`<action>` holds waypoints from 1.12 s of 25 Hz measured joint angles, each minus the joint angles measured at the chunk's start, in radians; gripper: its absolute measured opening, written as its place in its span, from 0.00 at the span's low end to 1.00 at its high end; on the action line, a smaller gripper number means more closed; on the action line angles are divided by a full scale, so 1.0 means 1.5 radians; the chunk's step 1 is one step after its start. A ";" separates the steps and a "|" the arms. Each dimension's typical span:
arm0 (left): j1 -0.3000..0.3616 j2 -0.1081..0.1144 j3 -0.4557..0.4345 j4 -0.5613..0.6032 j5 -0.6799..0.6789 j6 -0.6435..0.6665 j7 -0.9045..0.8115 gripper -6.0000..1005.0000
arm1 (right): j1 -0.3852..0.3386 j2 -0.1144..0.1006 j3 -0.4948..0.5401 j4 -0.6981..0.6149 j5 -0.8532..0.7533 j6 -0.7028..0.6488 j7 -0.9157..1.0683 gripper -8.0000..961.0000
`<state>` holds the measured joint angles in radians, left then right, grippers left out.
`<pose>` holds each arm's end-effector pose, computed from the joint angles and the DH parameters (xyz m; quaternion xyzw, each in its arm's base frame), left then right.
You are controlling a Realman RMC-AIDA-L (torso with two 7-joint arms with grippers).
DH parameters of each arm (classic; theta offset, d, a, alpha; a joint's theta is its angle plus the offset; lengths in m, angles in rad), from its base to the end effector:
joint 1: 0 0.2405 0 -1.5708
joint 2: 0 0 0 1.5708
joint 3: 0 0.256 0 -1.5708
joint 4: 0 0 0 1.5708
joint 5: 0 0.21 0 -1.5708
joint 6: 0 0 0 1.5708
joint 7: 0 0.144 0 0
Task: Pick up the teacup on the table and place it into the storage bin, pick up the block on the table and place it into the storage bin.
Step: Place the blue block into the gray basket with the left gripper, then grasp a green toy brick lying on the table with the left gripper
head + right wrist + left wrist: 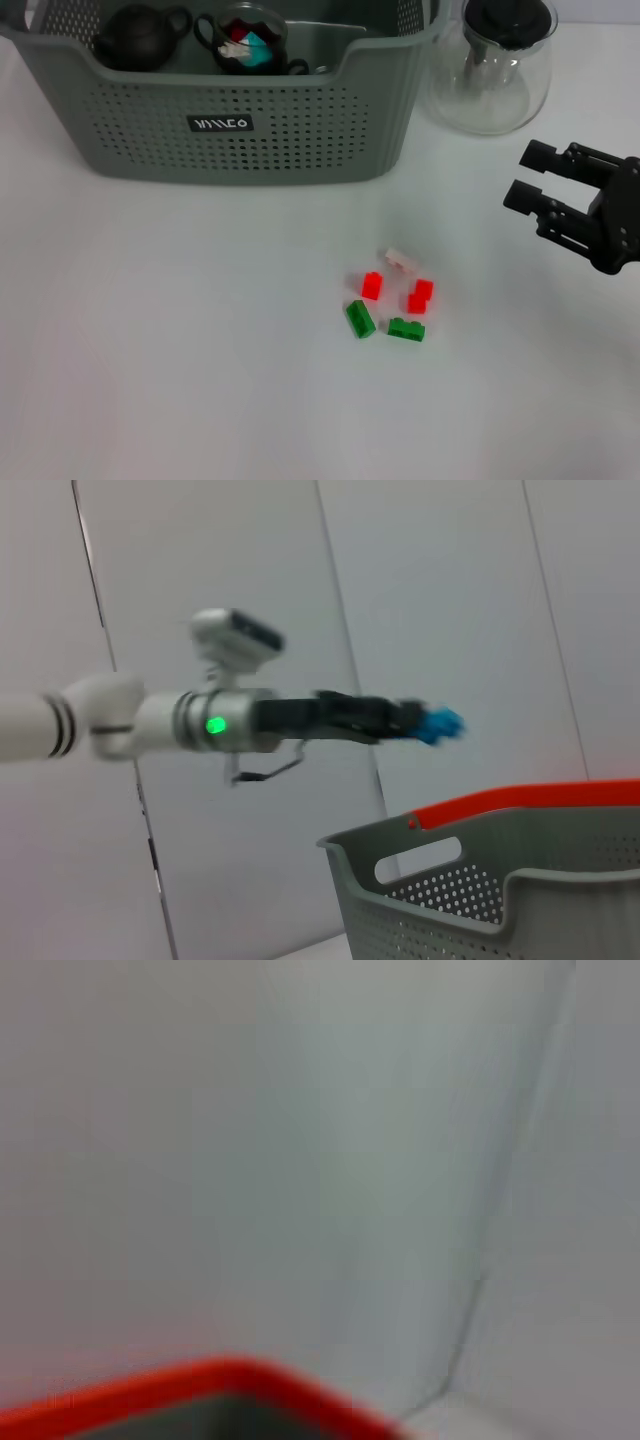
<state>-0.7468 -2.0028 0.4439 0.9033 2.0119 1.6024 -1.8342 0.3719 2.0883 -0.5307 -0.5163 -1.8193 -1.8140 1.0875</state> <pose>-0.1888 0.4070 0.1102 -0.8919 -0.2555 -0.3148 0.2002 0.2825 0.2664 0.0129 -0.8822 0.1684 0.4055 0.1702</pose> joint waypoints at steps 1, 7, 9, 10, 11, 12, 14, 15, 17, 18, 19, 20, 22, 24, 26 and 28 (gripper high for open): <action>-0.012 0.008 0.048 0.002 0.017 -0.048 -0.033 0.40 | 0.000 0.000 0.000 0.000 0.000 0.000 0.000 0.57; -0.063 0.012 0.204 0.001 0.120 -0.212 -0.141 0.40 | 0.002 0.001 0.000 0.001 0.000 0.000 -0.001 0.57; -0.074 0.001 0.243 -0.002 0.160 -0.256 -0.172 0.40 | 0.002 0.001 0.000 0.001 0.000 0.000 -0.001 0.57; -0.076 -0.005 0.259 -0.002 0.177 -0.280 -0.186 0.40 | 0.002 0.001 0.000 0.001 0.000 0.000 -0.001 0.57; -0.077 -0.011 0.271 -0.001 0.191 -0.303 -0.200 0.40 | 0.002 0.000 0.000 0.001 0.000 0.000 -0.001 0.57; -0.077 -0.016 0.282 0.000 0.206 -0.327 -0.213 0.40 | 0.002 0.000 0.000 0.001 0.000 0.000 -0.001 0.57; -0.078 -0.028 0.303 -0.002 0.231 -0.378 -0.232 0.40 | 0.002 0.000 0.000 0.001 0.000 0.000 0.000 0.57; -0.078 -0.031 0.310 -0.004 0.237 -0.390 -0.235 0.40 | 0.002 0.000 0.000 0.001 0.000 0.000 0.000 0.57; -0.078 -0.034 0.317 -0.006 0.241 -0.402 -0.236 0.40 | 0.002 0.000 0.000 0.001 0.000 0.000 0.000 0.57; -0.078 -0.037 0.323 -0.009 0.243 -0.409 -0.236 0.40 | 0.001 0.000 0.000 0.001 0.000 0.000 0.000 0.57; -0.077 -0.038 0.324 -0.009 0.243 -0.410 -0.236 0.40 | 0.001 0.000 0.001 0.001 0.000 0.000 0.000 0.57; -0.076 -0.038 0.323 -0.008 0.242 -0.410 -0.237 0.40 | 0.001 0.000 0.001 0.001 0.000 0.000 0.000 0.57; -0.071 -0.038 0.318 -0.002 0.231 -0.405 -0.238 0.43 | 0.001 0.000 0.003 0.001 0.000 0.000 0.000 0.57; -0.056 -0.038 0.314 0.014 0.202 -0.397 -0.237 0.50 | 0.001 0.000 0.003 0.001 0.000 0.000 0.000 0.57; -0.026 -0.043 0.307 0.042 0.154 -0.381 -0.226 0.56 | 0.001 0.000 0.004 0.001 0.000 -0.001 0.000 0.57; 0.019 -0.054 0.284 0.082 0.057 -0.338 -0.180 0.59 | 0.001 0.000 0.006 0.001 0.000 -0.001 0.000 0.57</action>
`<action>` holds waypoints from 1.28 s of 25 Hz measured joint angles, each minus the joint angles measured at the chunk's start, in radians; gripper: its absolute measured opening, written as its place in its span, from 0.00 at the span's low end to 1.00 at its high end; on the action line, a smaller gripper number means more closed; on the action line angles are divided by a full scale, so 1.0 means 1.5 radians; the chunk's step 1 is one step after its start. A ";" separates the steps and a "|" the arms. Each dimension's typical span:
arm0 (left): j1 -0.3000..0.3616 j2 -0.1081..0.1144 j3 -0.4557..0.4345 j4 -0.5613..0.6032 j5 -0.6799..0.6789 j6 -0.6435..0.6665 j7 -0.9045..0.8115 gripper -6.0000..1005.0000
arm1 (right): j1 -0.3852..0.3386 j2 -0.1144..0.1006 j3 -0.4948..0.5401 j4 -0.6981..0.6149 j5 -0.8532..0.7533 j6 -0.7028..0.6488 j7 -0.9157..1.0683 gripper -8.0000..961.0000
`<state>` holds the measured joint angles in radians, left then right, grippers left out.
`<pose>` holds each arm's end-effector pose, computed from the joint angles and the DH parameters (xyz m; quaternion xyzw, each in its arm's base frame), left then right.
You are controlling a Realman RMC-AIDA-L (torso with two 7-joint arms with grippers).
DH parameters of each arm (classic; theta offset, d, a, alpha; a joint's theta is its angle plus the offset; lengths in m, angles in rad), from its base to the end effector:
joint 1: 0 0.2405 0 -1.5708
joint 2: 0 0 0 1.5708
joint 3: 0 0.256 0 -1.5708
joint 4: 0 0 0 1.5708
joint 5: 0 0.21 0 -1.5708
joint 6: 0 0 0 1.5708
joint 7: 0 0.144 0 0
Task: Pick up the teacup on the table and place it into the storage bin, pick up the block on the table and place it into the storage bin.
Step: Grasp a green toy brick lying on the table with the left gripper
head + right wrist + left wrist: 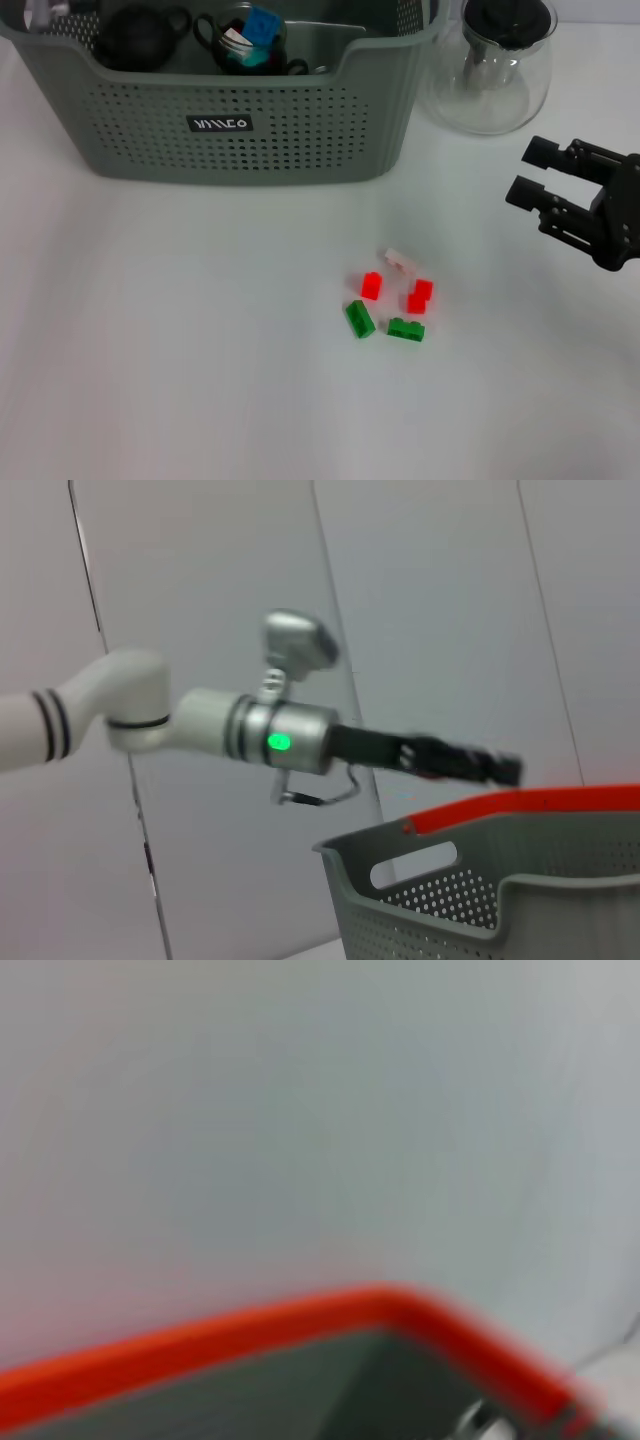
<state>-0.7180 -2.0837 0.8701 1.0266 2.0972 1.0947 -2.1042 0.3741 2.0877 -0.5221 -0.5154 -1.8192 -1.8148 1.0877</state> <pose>-0.1660 0.4456 0.0580 -0.8743 -0.3135 -0.2116 0.3042 0.2825 0.2673 0.0141 -0.8808 0.1683 0.4074 0.1731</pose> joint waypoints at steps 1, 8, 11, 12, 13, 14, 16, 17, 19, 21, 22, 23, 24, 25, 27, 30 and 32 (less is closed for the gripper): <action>0.030 -0.007 -0.020 0.019 -0.067 0.042 0.045 0.59 | 0.000 0.000 0.001 0.000 0.000 0.000 0.000 0.57; 0.154 -0.024 -0.176 0.010 -0.293 0.403 0.285 0.58 | 0.001 -0.001 0.001 0.000 0.000 0.000 0.000 0.57; 0.195 -0.029 -0.234 -0.016 -0.248 0.487 0.389 0.58 | 0.002 -0.002 0.001 0.000 0.000 0.002 0.000 0.57; 0.209 -0.033 -0.240 -0.019 -0.225 0.497 0.425 0.58 | 0.002 -0.002 0.001 0.000 0.000 0.003 0.002 0.57; 0.209 -0.033 -0.240 -0.019 -0.225 0.497 0.425 0.58 | 0.002 -0.002 0.001 0.000 -0.001 0.005 0.004 0.57; 0.238 -0.047 -0.244 -0.023 -0.170 0.507 0.507 0.58 | 0.003 -0.002 0.001 -0.001 -0.002 0.006 0.006 0.57; 0.255 -0.055 -0.237 -0.027 -0.133 0.508 0.561 0.58 | 0.004 -0.002 0.001 -0.001 -0.004 0.008 0.011 0.57; 0.262 -0.059 -0.232 -0.035 -0.106 0.509 0.595 0.58 | 0.004 -0.002 0.001 -0.002 -0.004 0.008 0.013 0.57; 0.269 -0.061 -0.226 -0.066 -0.058 0.508 0.641 0.59 | 0.002 -0.002 0.001 -0.004 -0.004 0.008 0.017 0.57; 0.264 -0.059 -0.227 -0.118 -0.019 0.499 0.675 0.59 | 0.000 -0.004 0.001 -0.008 -0.004 0.008 0.024 0.57; 0.254 -0.058 -0.224 -0.175 0.006 0.476 0.710 0.59 | -0.001 -0.005 0.001 -0.009 -0.004 0.008 0.029 0.57; 0.254 -0.058 -0.224 -0.175 0.006 0.476 0.710 0.59 | -0.001 -0.008 0.001 -0.009 -0.005 0.008 0.034 0.57; 0.248 -0.058 -0.221 -0.200 0.012 0.463 0.728 0.59 | -0.001 -0.009 0.000 -0.009 -0.005 0.008 0.040 0.57; 0.243 -0.058 -0.218 -0.230 0.013 0.445 0.750 0.59 | -0.001 -0.011 -0.001 -0.009 -0.005 0.007 0.043 0.57; 0.232 -0.059 -0.216 -0.301 0.011 0.406 0.806 0.59 | -0.001 -0.015 -0.001 -0.009 -0.005 0.005 0.049 0.57; 0.218 -0.061 -0.219 -0.398 -0.003 0.354 0.901 0.59 | -0.004 -0.018 0.001 -0.009 -0.005 0.004 0.050 0.57; 0.212 -0.062 -0.219 -0.444 -0.007 0.322 0.943 0.59 | -0.006 -0.018 0.001 -0.009 -0.005 0.004 0.051 0.57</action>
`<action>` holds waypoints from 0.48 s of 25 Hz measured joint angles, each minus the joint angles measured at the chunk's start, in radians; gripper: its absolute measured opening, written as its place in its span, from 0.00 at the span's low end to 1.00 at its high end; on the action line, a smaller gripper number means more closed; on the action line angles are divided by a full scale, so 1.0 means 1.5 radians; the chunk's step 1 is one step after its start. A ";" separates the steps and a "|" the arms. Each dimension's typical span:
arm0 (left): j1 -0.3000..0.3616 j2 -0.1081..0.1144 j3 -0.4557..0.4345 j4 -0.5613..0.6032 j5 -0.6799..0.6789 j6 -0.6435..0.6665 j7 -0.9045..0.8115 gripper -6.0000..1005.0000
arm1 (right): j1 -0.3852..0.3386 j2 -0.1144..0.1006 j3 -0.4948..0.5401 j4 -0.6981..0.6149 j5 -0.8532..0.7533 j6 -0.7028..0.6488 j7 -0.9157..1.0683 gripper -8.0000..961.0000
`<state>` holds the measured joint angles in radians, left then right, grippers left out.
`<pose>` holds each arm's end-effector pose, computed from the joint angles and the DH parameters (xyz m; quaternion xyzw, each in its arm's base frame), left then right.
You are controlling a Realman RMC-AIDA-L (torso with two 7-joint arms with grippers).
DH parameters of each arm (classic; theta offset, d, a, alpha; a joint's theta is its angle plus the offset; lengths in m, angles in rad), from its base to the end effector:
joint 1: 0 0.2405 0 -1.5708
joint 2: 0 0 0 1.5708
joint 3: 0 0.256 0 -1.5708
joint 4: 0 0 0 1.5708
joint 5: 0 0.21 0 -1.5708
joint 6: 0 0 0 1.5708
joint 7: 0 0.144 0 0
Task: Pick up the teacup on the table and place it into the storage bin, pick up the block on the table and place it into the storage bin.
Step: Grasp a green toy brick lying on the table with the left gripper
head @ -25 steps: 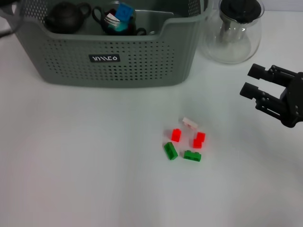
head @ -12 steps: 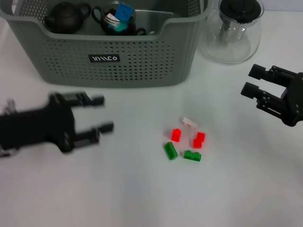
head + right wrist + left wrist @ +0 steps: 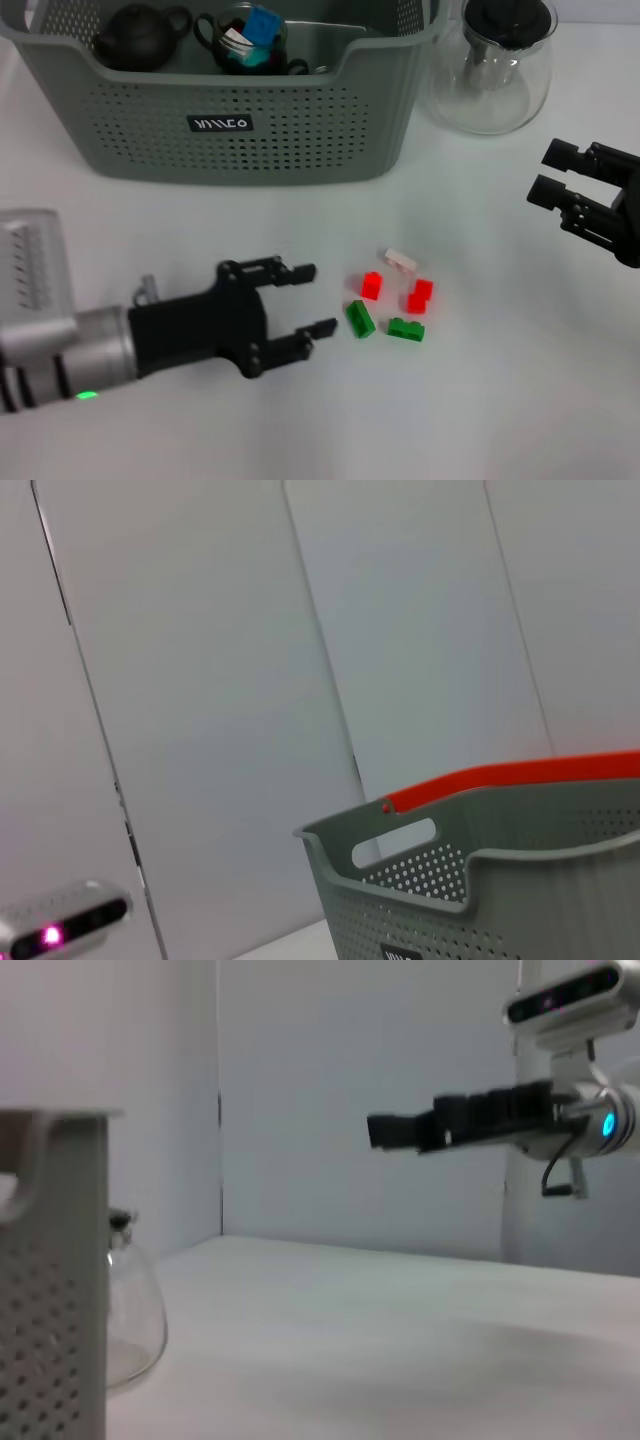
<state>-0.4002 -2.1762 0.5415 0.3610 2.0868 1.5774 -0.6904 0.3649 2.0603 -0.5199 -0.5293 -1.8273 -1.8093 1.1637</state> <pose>-0.2872 0.2421 -0.0787 -0.9423 -0.0880 -0.2863 0.1497 0.2915 0.2681 0.0255 -0.8804 0.1987 0.3958 0.1697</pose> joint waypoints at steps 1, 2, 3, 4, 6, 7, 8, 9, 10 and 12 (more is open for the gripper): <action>-0.005 0.000 0.000 -0.021 0.000 -0.017 0.011 0.59 | 0.000 0.000 0.000 0.000 0.000 0.000 0.000 0.57; -0.011 -0.001 0.002 -0.043 0.000 -0.037 0.017 0.59 | -0.001 0.000 0.000 0.000 0.000 0.000 0.000 0.57; -0.017 -0.001 0.003 -0.058 0.000 -0.052 0.021 0.59 | -0.001 0.000 0.000 0.000 0.000 0.000 0.000 0.57; -0.025 -0.001 0.005 -0.078 0.002 -0.072 0.024 0.59 | -0.001 0.000 0.000 0.000 0.000 0.000 0.000 0.57; -0.049 -0.001 0.007 -0.126 0.003 -0.123 0.035 0.59 | 0.001 0.000 0.000 0.001 0.000 0.000 0.000 0.57; -0.049 -0.001 0.007 -0.126 0.003 -0.123 0.035 0.59 | 0.001 0.000 0.000 0.001 0.000 0.000 0.000 0.57; -0.054 -0.001 0.008 -0.136 0.002 -0.133 0.037 0.59 | 0.002 0.000 0.000 0.002 0.000 0.000 0.000 0.57; -0.060 -0.001 0.007 -0.143 0.002 -0.144 0.038 0.59 | 0.002 0.000 0.000 0.003 0.000 0.000 0.000 0.57; -0.065 -0.001 0.007 -0.152 0.002 -0.156 0.040 0.59 | 0.003 0.000 0.000 0.003 0.000 0.000 0.000 0.57; -0.072 -0.001 0.003 -0.166 0.001 -0.178 0.050 0.59 | 0.003 0.000 0.000 0.003 0.000 0.001 0.000 0.57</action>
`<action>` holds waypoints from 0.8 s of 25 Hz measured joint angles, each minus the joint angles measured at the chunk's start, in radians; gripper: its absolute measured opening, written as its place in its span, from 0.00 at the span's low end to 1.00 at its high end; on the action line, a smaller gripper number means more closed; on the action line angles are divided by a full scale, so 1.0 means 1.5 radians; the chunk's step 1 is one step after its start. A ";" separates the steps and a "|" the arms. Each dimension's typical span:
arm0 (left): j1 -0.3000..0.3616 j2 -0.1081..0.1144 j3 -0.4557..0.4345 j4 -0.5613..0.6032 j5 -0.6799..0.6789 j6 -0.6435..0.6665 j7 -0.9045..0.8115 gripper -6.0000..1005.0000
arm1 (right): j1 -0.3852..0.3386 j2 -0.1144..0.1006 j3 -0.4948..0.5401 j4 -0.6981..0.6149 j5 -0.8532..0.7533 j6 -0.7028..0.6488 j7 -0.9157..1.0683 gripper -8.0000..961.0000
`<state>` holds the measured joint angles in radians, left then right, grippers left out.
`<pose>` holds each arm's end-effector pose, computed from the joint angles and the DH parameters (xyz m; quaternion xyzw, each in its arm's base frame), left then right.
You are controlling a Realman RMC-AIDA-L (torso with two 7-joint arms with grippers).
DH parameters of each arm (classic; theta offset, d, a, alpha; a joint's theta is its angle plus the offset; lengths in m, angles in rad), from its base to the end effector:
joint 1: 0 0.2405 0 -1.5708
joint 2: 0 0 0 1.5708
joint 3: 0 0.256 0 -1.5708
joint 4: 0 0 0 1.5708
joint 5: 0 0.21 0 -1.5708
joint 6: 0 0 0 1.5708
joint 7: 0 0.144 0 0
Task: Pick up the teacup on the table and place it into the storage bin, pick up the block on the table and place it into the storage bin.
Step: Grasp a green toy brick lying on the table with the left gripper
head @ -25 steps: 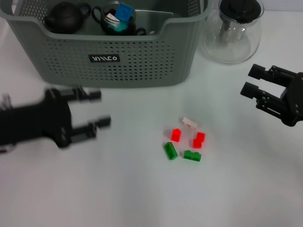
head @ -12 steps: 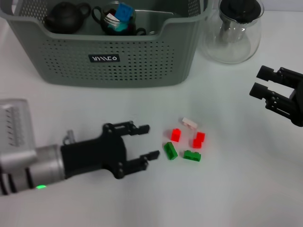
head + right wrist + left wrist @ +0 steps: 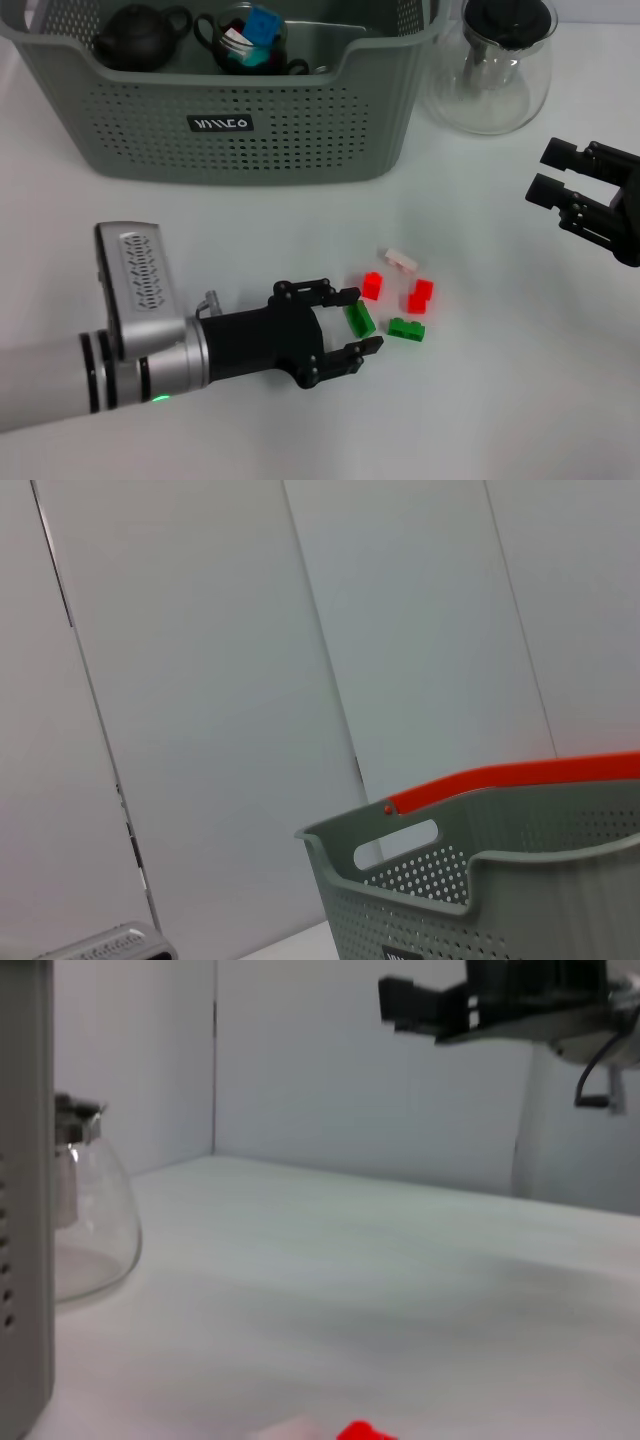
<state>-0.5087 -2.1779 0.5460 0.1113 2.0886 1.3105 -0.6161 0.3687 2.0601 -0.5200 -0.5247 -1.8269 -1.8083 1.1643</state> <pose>-0.2765 0.2481 -0.1303 -0.9536 -0.1204 -0.2389 0.1378 0.2906 0.2689 0.0249 -0.8800 0.1991 0.3970 0.1684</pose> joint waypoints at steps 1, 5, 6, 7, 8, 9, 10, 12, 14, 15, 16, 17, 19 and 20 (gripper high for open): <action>-0.003 0.000 -0.003 -0.007 -0.001 -0.011 0.007 0.59 | 0.000 0.000 0.000 0.000 0.000 0.000 0.000 0.57; -0.006 0.000 -0.012 -0.024 -0.015 -0.034 0.029 0.59 | -0.001 0.000 0.000 0.000 0.000 0.003 0.000 0.57; -0.007 0.000 -0.013 -0.027 -0.019 -0.039 0.034 0.59 | -0.001 0.000 0.000 0.000 0.000 0.004 0.000 0.57; -0.007 0.000 -0.014 -0.029 -0.021 -0.042 0.037 0.59 | -0.001 0.000 0.000 0.000 0.000 0.004 0.000 0.57; -0.007 0.000 -0.016 -0.032 -0.023 -0.043 0.041 0.59 | 0.000 0.000 0.000 0.000 0.000 0.004 0.000 0.57; -0.008 0.000 -0.018 -0.034 -0.025 -0.045 0.045 0.59 | 0.000 0.000 0.000 0.001 0.000 0.004 0.000 0.57; -0.008 0.000 -0.019 -0.036 -0.025 -0.046 0.049 0.59 | 0.000 0.000 0.000 0.001 0.000 0.004 0.000 0.57; -0.008 0.000 -0.019 -0.042 -0.026 -0.051 0.058 0.59 | 0.000 0.000 0.000 0.001 0.000 0.004 0.000 0.57; -0.009 0.000 -0.019 -0.050 -0.026 -0.058 0.065 0.59 | 0.000 0.000 0.000 0.001 0.000 0.004 0.000 0.57; -0.009 0.000 -0.019 -0.053 -0.026 -0.059 0.068 0.59 | 0.001 0.000 0.000 0.001 0.000 0.004 0.000 0.57; -0.009 0.000 -0.019 -0.055 -0.026 -0.061 0.071 0.59 | 0.001 0.000 0.000 0.001 0.000 0.004 0.000 0.57; -0.010 0.000 -0.019 -0.057 -0.026 -0.062 0.073 0.59 | 0.001 0.000 0.000 0.001 0.000 0.004 0.000 0.57; -0.010 0.000 -0.020 -0.059 -0.027 -0.069 0.075 0.59 | 0.001 0.000 0.000 0.001 0.000 0.004 0.000 0.57; -0.011 0.000 -0.021 -0.061 -0.028 -0.074 0.076 0.59 | 0.001 0.000 0.000 0.002 0.000 0.004 0.000 0.57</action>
<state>-0.5256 -2.1782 0.5139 0.0196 2.0466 1.2000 -0.5023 0.3697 2.0601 -0.5200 -0.5224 -1.8268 -1.8023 1.1643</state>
